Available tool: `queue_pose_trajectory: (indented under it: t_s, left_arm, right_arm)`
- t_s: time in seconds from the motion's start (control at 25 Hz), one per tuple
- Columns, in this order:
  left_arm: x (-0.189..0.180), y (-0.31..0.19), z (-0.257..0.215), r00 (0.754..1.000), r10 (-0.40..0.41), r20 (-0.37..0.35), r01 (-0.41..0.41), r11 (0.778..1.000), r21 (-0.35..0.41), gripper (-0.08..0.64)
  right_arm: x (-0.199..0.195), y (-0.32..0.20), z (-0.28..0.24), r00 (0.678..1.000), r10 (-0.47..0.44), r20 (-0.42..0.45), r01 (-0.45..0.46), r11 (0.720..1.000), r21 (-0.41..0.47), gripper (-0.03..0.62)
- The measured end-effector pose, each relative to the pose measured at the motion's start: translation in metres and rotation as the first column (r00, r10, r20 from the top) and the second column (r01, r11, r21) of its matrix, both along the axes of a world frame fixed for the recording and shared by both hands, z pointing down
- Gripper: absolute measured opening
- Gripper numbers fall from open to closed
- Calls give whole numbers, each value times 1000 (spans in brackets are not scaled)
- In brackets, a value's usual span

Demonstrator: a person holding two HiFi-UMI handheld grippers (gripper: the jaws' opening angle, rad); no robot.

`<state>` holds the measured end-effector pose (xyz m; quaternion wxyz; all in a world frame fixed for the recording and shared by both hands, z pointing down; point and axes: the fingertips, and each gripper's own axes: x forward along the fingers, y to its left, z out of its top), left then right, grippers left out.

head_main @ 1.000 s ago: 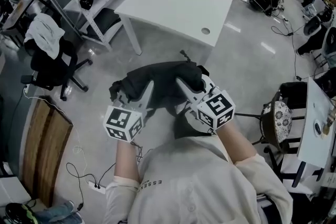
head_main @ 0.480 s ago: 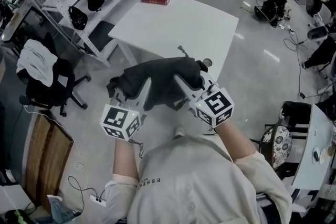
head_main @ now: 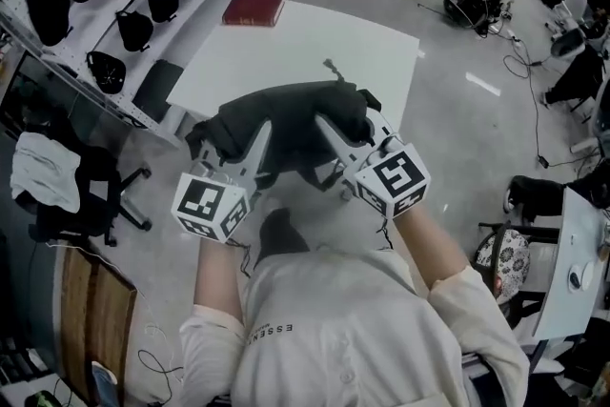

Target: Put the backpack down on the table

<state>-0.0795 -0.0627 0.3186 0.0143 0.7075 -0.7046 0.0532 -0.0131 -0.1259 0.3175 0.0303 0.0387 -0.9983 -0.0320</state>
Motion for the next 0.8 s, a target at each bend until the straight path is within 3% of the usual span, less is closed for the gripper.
queue_pose_trajectory:
  t_s: [0.2,0.36,0.8]
  left_arm:
    - [-35,-65,-4,995,100,28,-100,995,15,67]
    - [-62,-124,3,979,203,9,-203,979,9,67]
    - [-152,-250,-6,895,445,-26,-445,895,-13,67]
  right_arm:
    - [-29,-58,-3,995,101,29,-101,995,15,86]
    - [-50,-109,3,979,202,16,-202,979,17,86]
    - [-130,-214,-6,898,441,-7,-441,898,2,88]
